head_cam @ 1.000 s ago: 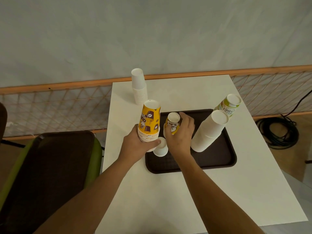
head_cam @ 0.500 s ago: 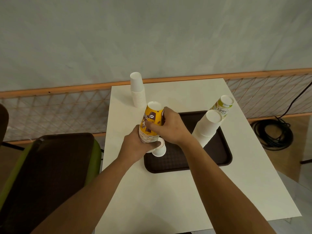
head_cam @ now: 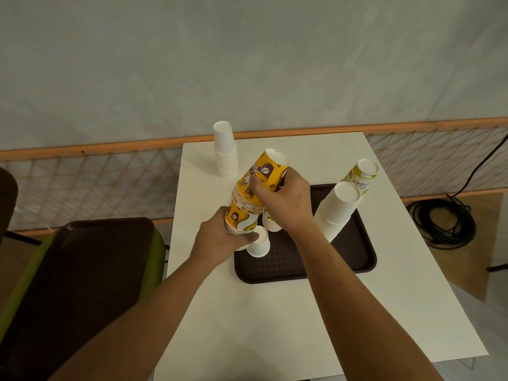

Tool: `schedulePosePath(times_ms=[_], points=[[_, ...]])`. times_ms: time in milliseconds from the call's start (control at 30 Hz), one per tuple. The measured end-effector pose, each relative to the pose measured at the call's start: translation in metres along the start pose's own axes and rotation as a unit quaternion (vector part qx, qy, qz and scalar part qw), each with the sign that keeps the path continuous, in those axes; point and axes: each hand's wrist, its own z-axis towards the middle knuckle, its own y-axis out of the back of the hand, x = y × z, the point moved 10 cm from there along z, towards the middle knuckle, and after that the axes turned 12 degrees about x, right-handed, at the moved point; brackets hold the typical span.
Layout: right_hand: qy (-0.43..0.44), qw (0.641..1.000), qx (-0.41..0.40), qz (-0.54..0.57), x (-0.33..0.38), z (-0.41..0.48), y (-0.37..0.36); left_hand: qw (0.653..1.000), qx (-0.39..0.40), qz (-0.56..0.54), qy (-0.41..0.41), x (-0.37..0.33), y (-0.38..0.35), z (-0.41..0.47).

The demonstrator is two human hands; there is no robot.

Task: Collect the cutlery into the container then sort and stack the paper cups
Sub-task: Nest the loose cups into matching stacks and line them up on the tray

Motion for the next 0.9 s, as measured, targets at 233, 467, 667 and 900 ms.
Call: schedulePosePath(times_ms=[233, 467, 667, 900], points=[[-0.016, 0.982, -0.15, 0.112, -0.003, -0.003, 0.046, 0.998, -0.006, -0.066, -0.002, 0.001, 0.003, 0.002], [-0.047, 0.983, -0.172, -0.036, -0.028, 0.014, 0.052, 0.994, -0.016, -0.106, 0.002, 0.006, 0.005, 0.008], [-0.035, 0.976, -0.128, -0.175, -0.074, 0.037, 0.027, 0.994, -0.009, -0.105, 0.005, 0.007, 0.003, 0.013], [-0.092, 0.978, -0.058, -0.177, -0.138, 0.036, -0.001, 0.995, -0.008, -0.096, 0.011, 0.012, 0.001, 0.019]])
